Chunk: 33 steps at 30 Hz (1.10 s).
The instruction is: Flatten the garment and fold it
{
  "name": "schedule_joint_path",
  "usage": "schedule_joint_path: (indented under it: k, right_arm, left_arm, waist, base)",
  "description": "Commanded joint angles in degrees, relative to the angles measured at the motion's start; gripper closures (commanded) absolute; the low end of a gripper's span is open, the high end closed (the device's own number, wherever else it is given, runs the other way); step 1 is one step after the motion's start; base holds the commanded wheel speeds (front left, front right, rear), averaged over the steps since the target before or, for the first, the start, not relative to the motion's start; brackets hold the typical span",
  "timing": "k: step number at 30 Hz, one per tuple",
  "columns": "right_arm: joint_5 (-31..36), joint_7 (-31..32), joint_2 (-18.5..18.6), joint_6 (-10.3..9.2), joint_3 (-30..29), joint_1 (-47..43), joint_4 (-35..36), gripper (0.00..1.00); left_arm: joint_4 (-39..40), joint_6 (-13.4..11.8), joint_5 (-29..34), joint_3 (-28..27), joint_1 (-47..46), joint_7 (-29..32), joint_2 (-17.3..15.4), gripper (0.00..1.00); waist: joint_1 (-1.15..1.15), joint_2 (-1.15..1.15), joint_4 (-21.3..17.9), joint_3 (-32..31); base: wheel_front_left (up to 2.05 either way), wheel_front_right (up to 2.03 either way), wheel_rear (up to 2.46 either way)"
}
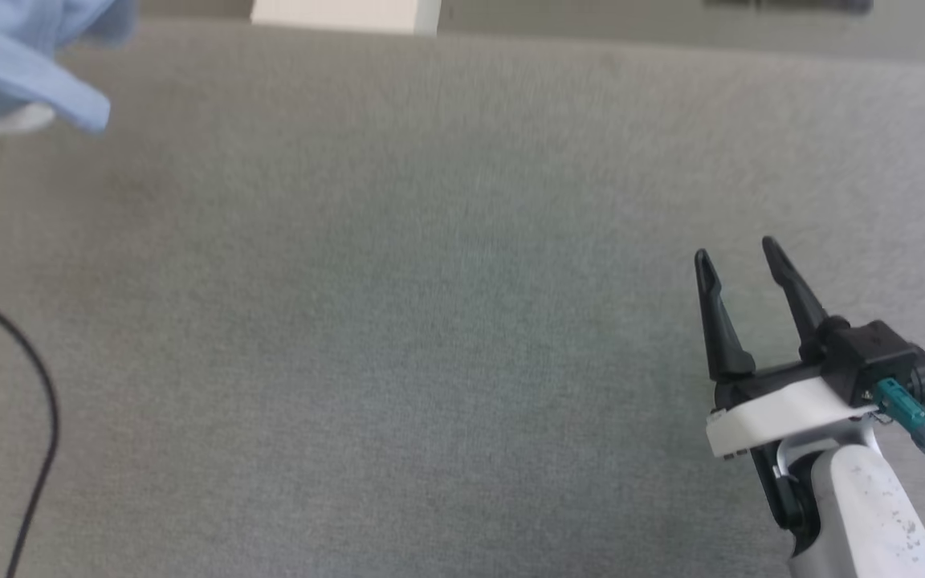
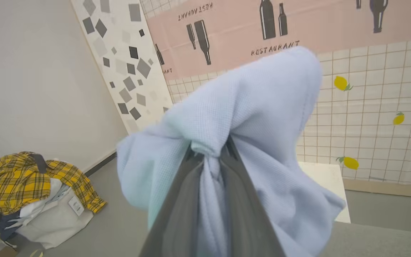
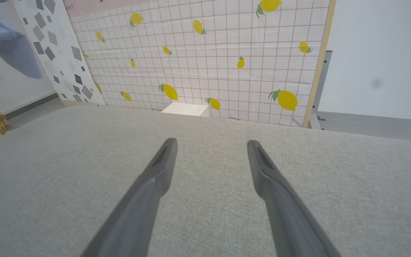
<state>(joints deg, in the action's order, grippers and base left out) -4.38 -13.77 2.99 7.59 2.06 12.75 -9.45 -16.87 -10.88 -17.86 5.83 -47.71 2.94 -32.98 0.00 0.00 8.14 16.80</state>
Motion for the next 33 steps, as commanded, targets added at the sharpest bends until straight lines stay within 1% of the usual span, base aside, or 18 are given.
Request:
schedule_joint_path:
  k: [1, 5, 11, 17, 19, 22, 26, 29, 33]
  right_arm:
    - [-0.9, -0.6, -0.1, -0.10, 0.2, -0.7, -0.2, 0.00]
    - [-2.0, -0.7, -0.1, -0.10, 0.1, -2.0, -0.8, 0.00]
    - [-2.4, -0.6, -0.1, -0.10, -0.7, -3.9, -0.9, 0.00]
    - [-2.6, 0.0, -0.1, -0.10, -1.3, -4.9, 0.0, 0.00]
    - [-2.6, 0.2, -0.1, -0.10, -1.5, -5.0, 0.3, 0.00]
    - [-2.6, 0.4, -0.1, -0.10, -1.9, -5.2, 0.6, 0.00]
    - [-3.1, 0.5, -0.1, -0.10, -1.2, -5.1, 0.7, 0.00]
    - [-3.6, 0.4, -0.1, -0.10, -0.9, -5.1, 0.7, 0.00]
    - [-3.7, 0.3, -0.1, -0.10, -0.5, -5.3, 0.6, 0.00]
  left_arm:
    - [0.3, 0.8, 1.4, 1.1, -2.0, -1.6, 0.2, 1.00]
    - [0.9, 3.0, 2.8, 5.1, -5.1, -3.9, 2.5, 1.00]
    - [0.5, 6.5, 2.7, 10.9, -8.0, -5.0, 7.9, 1.00]
    - [-1.4, 9.1, 0.5, 16.1, -7.2, -4.9, 15.4, 1.00]
    - [-3.2, 10.0, -1.4, 17.5, -5.8, -4.1, 18.3, 1.00]
    - [-6.2, 11.2, -3.7, 19.3, -3.4, -2.9, 21.8, 1.00]
    - [-12.8, 12.4, -7.1, 21.6, 1.2, 1.8, 25.4, 1.00]
    - [-18.7, 13.5, -8.4, 24.7, 4.5, 8.5, 27.0, 1.00]
    - [-26.0, 14.8, -9.5, 28.6, 7.5, 17.9, 28.1, 1.00]
  waist:
    - [0.00, 0.00, -1.8, -7.3]
    - [0.00, 0.00, -5.1, -10.1]
    - [0.00, 0.00, -10.6, -12.3]
    - [0.00, 0.00, -16.0, -12.4]
    - [0.00, 0.00, -17.6, -12.2]
    - [0.00, 0.00, -19.3, -11.8]
    - [0.00, 0.00, -21.8, -11.5]
    - [0.00, 0.00, -23.0, -11.2]
    - [0.00, 0.00, -23.9, -11.1]
  base:
    - [0.00, 0.00, 0.00]
    - [0.00, 0.00, 0.00]
    - [0.00, 0.00, 0.00]
    - [0.00, 0.00, 0.00]
    - [0.00, 0.00, 0.00]
    - [0.00, 0.00, 0.00]
    - [0.00, 0.00, 0.00]
    - [0.00, 0.00, 0.00]
    - [0.00, 0.00, 0.00]
